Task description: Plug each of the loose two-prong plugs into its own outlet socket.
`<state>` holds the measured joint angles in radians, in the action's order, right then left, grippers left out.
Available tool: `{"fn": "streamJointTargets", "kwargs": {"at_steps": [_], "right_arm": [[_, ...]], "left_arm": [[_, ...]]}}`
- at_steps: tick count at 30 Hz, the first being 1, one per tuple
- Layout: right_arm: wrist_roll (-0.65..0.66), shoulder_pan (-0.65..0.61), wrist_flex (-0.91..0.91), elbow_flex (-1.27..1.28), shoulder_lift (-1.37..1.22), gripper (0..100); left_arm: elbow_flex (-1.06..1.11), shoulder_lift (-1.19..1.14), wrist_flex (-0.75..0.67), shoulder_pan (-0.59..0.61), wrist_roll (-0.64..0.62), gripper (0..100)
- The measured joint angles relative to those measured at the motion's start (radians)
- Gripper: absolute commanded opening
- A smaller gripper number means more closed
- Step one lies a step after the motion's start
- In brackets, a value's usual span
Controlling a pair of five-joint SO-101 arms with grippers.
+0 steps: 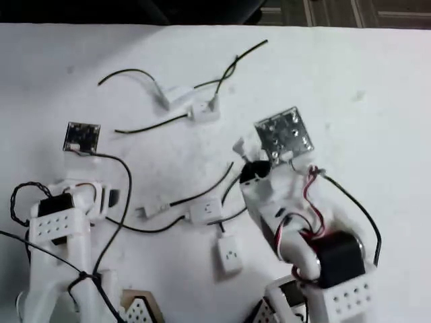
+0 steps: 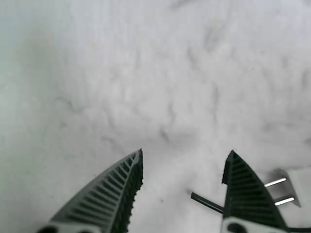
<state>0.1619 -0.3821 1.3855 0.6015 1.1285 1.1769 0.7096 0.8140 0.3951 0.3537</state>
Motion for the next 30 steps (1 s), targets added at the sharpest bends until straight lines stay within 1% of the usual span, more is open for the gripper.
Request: {"fn": "streamJointTargets", "kwargs": {"at_steps": [4,9,13,17,22,23,26,28,30], "right_arm": [[0.029,0.051,0.054,0.000,-0.031,3.8],[0.032,0.049,0.061,0.000,-0.227,16.0],[-0.038,-0.032,0.018,-0.015,-0.410,15.5],[-0.060,-0.124,-0.069,-0.060,-0.500,13.9],[-0.057,-0.127,-0.060,-0.094,-0.508,13.1],[-0.041,-0.115,-0.044,-0.094,-0.514,13.2],[0.066,-0.043,-0.008,-0.074,-0.516,13.3],[0.129,0.008,-0.006,-0.025,-0.517,13.4],[0.163,0.032,-0.023,0.041,-0.517,13.4]], "left_arm": [[0.000,0.000,0.000,0.000,0.000,27],[0.000,0.000,0.000,0.000,0.000,27],[0.000,0.000,0.000,0.000,0.000,27],[0.000,0.000,0.000,0.000,0.000,27],[0.000,0.000,0.000,0.000,0.000,27],[0.000,0.000,0.000,0.000,0.000,27],[0.000,0.000,0.000,0.000,0.000,27],[0.000,0.000,0.000,0.000,0.000,27],[0.000,0.000,0.000,0.000,0.000,27]]}}
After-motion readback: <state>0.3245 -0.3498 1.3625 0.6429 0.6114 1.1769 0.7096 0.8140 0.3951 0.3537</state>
